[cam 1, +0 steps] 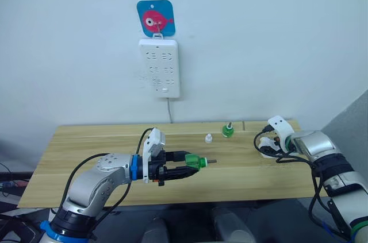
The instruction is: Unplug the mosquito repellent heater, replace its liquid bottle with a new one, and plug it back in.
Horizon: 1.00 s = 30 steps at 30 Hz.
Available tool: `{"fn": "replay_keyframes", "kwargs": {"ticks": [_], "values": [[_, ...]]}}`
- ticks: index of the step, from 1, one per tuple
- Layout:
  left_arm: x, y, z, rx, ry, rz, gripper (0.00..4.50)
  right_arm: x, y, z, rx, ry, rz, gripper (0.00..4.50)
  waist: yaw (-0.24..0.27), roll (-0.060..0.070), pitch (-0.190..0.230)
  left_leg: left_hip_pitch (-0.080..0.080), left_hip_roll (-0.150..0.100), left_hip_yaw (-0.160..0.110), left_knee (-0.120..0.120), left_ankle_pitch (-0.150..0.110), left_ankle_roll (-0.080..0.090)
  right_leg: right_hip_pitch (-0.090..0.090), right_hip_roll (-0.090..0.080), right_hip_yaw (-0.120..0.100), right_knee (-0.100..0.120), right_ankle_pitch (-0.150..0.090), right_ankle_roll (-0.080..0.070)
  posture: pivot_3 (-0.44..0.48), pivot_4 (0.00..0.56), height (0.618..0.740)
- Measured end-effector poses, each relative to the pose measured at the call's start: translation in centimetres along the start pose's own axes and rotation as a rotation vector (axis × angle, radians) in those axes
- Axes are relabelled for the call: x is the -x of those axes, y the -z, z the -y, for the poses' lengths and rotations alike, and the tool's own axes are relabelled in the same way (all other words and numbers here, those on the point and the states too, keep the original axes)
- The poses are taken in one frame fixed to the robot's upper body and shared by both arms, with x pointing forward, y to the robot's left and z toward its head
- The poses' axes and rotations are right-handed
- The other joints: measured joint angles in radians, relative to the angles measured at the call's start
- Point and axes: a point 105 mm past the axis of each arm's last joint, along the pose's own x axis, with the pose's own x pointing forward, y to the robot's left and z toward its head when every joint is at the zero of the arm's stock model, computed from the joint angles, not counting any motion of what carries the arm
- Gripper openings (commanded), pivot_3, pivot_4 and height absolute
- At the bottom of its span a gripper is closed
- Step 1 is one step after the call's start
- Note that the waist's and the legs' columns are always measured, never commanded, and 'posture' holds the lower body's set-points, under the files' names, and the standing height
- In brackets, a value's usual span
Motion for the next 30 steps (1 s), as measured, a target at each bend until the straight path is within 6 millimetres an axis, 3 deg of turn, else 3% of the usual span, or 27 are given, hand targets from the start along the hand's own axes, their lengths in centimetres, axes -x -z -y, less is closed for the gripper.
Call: {"fn": "replay_keyframes", "kwargs": {"ticks": [13,21,25,30], "values": [[0.2,-0.1,-0.1,-0.007,-0.005,-0.005,2.35,2.9,-0.6,-0.5,0.106,-0.042,0.079,4.5,-0.002,0.001,0.001,0.0,0.0,0.002,0.0,-0.001,0.001,-0.001,0.0,0.001,0.0,0.0,0.001,-0.15,0.119,0.74],[0.7,-0.1,-0.2,-0.015,-0.006,-0.02,2.35,5.6,-1.5,-2.8,0.551,-0.096,0.193,4.5,-0.007,0.001,0.002,0.0,0.0,0.004,0.0,-0.001,0.001,-0.002,0.0,0.004,0.0,-0.001,0.002,-0.152,0.118,0.74],[1.0,0.1,-0.2,-0.013,-0.015,-0.031,2.35,5.1,-1.0,-3.9,0.7,-0.12,0.194,4.5,-0.008,0.0,0.002,0.0,0.0,0.006,0.0,-0.001,0.001,-0.002,0.0,0.005,0.0,-0.001,0.002,-0.149,0.12,0.74],[1.1,0.2,-0.2,-0.012,-0.018,-0.037,2.35,3.7,-1.6,-3.4,0.775,-0.06,0.182,4.5,-0.008,-0.001,0.003,0.001,0.0,0.007,0.001,-0.001,0.001,-0.002,-0.001,0.007,0.0,-0.001,0.002,-0.146,0.121,0.74]]}}
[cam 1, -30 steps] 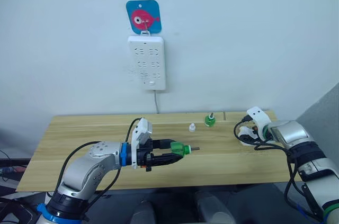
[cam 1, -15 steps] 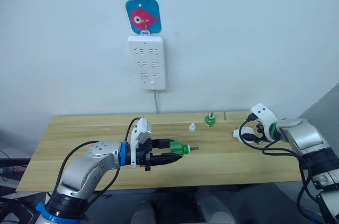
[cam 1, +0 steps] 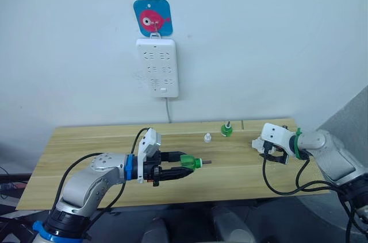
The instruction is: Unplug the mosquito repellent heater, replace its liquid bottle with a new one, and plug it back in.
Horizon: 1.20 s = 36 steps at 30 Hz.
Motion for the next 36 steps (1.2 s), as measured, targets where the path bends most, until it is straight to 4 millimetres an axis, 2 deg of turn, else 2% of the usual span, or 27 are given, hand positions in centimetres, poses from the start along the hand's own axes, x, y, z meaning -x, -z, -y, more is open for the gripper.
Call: {"fn": "replay_keyframes", "kwargs": {"ticks": [6,12,19,22,26,27,32,36], "values": [[0.0,0.0,0.1,-0.004,0.001,-0.004,2.35,-1.9,0.6,0.3,-0.004,-0.004,-0.053,4.5,0.001,0.0,0.0,0.0,0.0,0.0,0.0,0.0,0.0,0.0,0.0,0.0,0.0,0.0,0.0,-0.142,0.123,0.74],[0.0,-0.1,0.1,-0.008,0.002,-0.004,2.35,-2.4,1.4,1.5,-0.061,-0.014,-0.103,4.5,0.001,0.0,0.001,0.0,0.0,-0.001,0.0,0.0,0.0,0.0,0.0,-0.001,0.0,0.0,0.0,-0.132,0.122,0.74],[-0.1,-0.1,0.2,-0.014,0.004,-0.004,2.35,-3.3,2.4,0.6,-0.108,-0.076,-0.14,4.5,0.001,0.0,0.001,0.0,0.0,-0.001,0.0,0.0,0.0,0.001,0.0,-0.001,0.0,0.0,0.0,-0.128,0.123,0.74],[-0.1,-0.3,0.4,-0.024,0.01,-0.003,2.35,-3.4,2.4,0.3,-0.118,-0.09,-0.142,3.92,0.001,0.0,0.001,0.0,0.0,-0.001,0.0,0.0,0.0,0.001,0.0,-0.001,0.0,0.0,0.001,-0.132,0.124,0.74],[-0.1,-0.3,0.4,-0.024,0.01,-0.003,2.35,-3.4,2.4,0.4,-0.127,-0.087,-0.141,2.41,0.001,0.0,0.001,0.0,0.0,-0.001,0.0,0.0,0.0,0.001,0.0,-0.001,0.0,0.001,0.001,-0.134,0.125,0.74],[-0.1,-0.3,0.4,-0.024,0.01,-0.003,2.35,-3.3,2.3,0.5,-0.131,-0.085,-0.136,2.19,0.001,0.0,0.001,0.0,0.0,-0.001,0.0,0.0,0.0,0.001,0.0,-0.001,0.0,0.001,0.001,-0.134,0.125,0.74],[-0.1,-0.3,0.4,-0.023,0.01,-0.005,2.35,-2.4,2.1,0.3,-0.282,-0.078,-0.09,2.19,0.004,0.0,0.001,0.0,0.0,-0.001,0.0,0.0,0.0,0.001,0.0,-0.001,0.0,0.001,0.001,-0.132,0.135,0.74],[0.1,-0.1,0.4,-0.022,0.005,-0.017,2.35,-1.2,1.5,0.4,-0.596,-0.053,-0.005,2.19,0.003,0.0,0.002,0.0,0.0,-0.001,0.0,0.0,0.0,0.001,0.0,-0.001,0.001,0.001,0.001,-0.137,0.142,0.74]]}}
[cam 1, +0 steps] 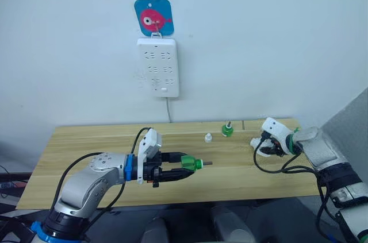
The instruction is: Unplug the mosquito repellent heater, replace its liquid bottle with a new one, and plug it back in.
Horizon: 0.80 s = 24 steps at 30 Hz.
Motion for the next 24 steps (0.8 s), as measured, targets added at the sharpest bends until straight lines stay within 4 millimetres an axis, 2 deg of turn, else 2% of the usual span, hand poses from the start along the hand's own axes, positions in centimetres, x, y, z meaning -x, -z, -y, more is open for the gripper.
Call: {"fn": "replay_keyframes", "kwargs": {"ticks": [1,2,5,7,11,16,22,23,24], "values": [[0.1,0.1,0.0,0.003,-0.001,-0.005,2.35,0.1,-0.1,-0.2,-0.149,-0.002,0.056,2.19,0.0,0.0,0.0,0.0,0.0,-0.001,0.0,0.0,0.0,0.0,0.0,-0.001,0.0,0.0,0.0,-0.14,0.143,0.74],[0.2,0.1,0.0,0.005,-0.002,-0.008,2.35,0.0,0.0,-0.4,-0.222,-0.008,0.072,2.19,0.0,-0.001,0.0,0.0,0.0,-0.001,0.0,0.0,0.0,0.0,0.0,-0.001,0.0,0.0,0.0,-0.143,0.143,0.74],[0.4,0.2,0.2,0.013,0.003,-0.027,2.35,-0.9,1.9,-2.0,-0.567,-0.053,0.127,2.19,0.001,-0.001,0.001,-0.001,0.0,-0.001,0.0,0.0,0.0,0.0,0.0,-0.001,0.0,0.0,0.0,-0.153,0.148,0.74],[0.9,0.1,0.2,0.013,0.003,-0.04,2.35,-1.5,2.6,-3.0,-0.712,-0.087,0.15,2.19,-0.001,0.002,0.004,0.0,0.0,0.001,-0.001,0.0,0.0,-0.001,0.0,0.0,0.0,0.0,0.0,-0.157,0.15,0.74],[1.3,-0.2,0.1,0.008,0.008,-0.057,2.35,-1.8,2.3,-3.0,-0.842,-0.076,0.217,2.19,-0.006,0.003,0.006,0.0,0.0,0.003,-0.001,0.0,0.0,-0.001,0.0,0.003,0.0,0.0,0.0,-0.156,0.152,0.74],[1.7,-0.2,0.1,0.011,0.011,-0.07,2.35,-2.0,2.2,-2.9,-0.889,-0.06,0.252,2.19,-0.006,0.003,0.007,0.0,0.0,0.004,-0.002,0.0,0.0,-0.003,0.0,0.003,0.0,0.0,0.0,-0.152,0.153,0.74],[1.8,-0.3,0.1,0.013,0.005,-0.076,2.35,-2.2,2.3,-2.6,-0.924,-0.055,0.28,4.24,-0.005,0.002,0.01,-0.001,0.0,0.004,-0.003,-0.001,0.001,-0.003,0.0,0.003,-0.001,0.0,0.0,-0.149,0.155,0.74],[1.8,-0.4,0.2,0.01,0.008,-0.077,2.35,-2.1,2.1,-2.5,-0.924,-0.053,0.29,4.49,-0.005,0.002,0.011,-0.001,0.0,0.004,-0.003,-0.001,0.001,-0.003,0.0,0.003,-0.001,0.0,0.0,-0.149,0.155,0.74],[1.7,-0.4,0.3,0.006,0.011,-0.077,2.35,-2.0,2.1,-2.3,-0.923,-0.05,0.298,4.5,-0.005,0.002,0.012,-0.001,0.0,0.004,-0.003,-0.001,0.001,-0.003,0.0,0.003,-0.001,0.0,0.0,-0.149,0.155,0.74]]}}
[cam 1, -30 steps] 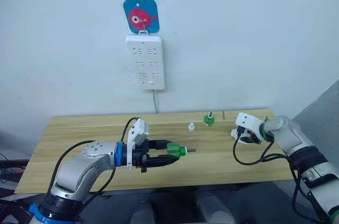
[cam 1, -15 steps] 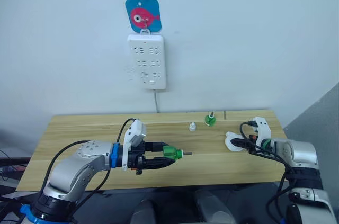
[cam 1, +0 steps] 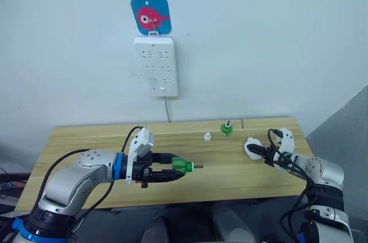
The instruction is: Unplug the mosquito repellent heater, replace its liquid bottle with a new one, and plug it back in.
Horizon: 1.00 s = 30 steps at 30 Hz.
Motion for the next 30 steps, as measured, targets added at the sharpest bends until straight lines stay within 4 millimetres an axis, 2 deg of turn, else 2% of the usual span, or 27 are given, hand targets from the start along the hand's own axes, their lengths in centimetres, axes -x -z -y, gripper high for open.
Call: {"fn": "replay_keyframes", "kwargs": {"ticks": [7,13,16,19,23,26,30], "values": [[0.0,0.1,0.1,0.003,0.001,-0.002,2.35,1.0,-1.3,1.1,0.018,0.035,0.046,4.5,0.0,-0.002,0.006,0.0,0.0,0.0,0.0,0.0,0.0,0.0,0.0,0.0,0.0,0.0,0.0,-0.15,0.155,0.74],[0.0,0.2,0.1,0.011,-0.001,-0.005,2.35,2.6,0.1,2.8,0.087,0.075,-0.019,4.5,0.002,-0.003,0.009,0.0,0.0,0.0,-0.002,0.0,0.0,0.0,0.0,0.0,-0.002,0.0,0.0,-0.146,0.158,0.74],[0.0,0.2,0.1,0.012,-0.002,-0.004,2.35,4.3,0.0,3.1,0.207,0.091,-0.048,4.5,0.003,-0.002,0.012,0.0,0.0,0.001,-0.002,0.0,0.0,0.0,0.0,0.001,-0.002,0.0,0.001,-0.147,0.161,0.74],[0.0,0.3,0.1,0.017,-0.003,-0.003,2.35,5.9,-1.5,2.2,0.339,0.095,-0.026,4.5,0.001,-0.002,0.015,0.0,0.0,0.001,-0.002,0.0,0.0,-0.001,0.0,0.001,-0.002,0.0,0.001,-0.152,0.164,0.74],[0.0,0.6,0.2,0.02,-0.003,0.0,2.35,6.6,-2.4,0.5,0.491,0.123,-0.027,4.5,0.0,-0.003,0.016,0.0,0.0,0.001,-0.002,0.0,0.0,-0.001,0.0,0.001,-0.002,-0.001,0.001,-0.163,0.165,0.74],[-0.1,0.5,0.2,0.016,-0.002,0.009,2.35,6.0,-2.1,-1.0,0.538,0.151,-0.047,4.5,0.002,-0.004,0.016,0.0,0.0,0.001,-0.002,0.0,0.0,-0.001,-0.001,0.001,-0.003,-0.001,0.001,-0.167,0.164,0.74],[-0.4,0.4,0.3,0.012,0.004,0.021,2.35,4.0,-1.0,-2.8,0.545,0.21,-0.065,4.5,0.002,-0.005,0.016,-0.002,0.0,0.001,-0.003,0.0,0.0,-0.002,-0.001,0.001,-0.003,-0.001,0.001,-0.176,0.162,0.74]]}}
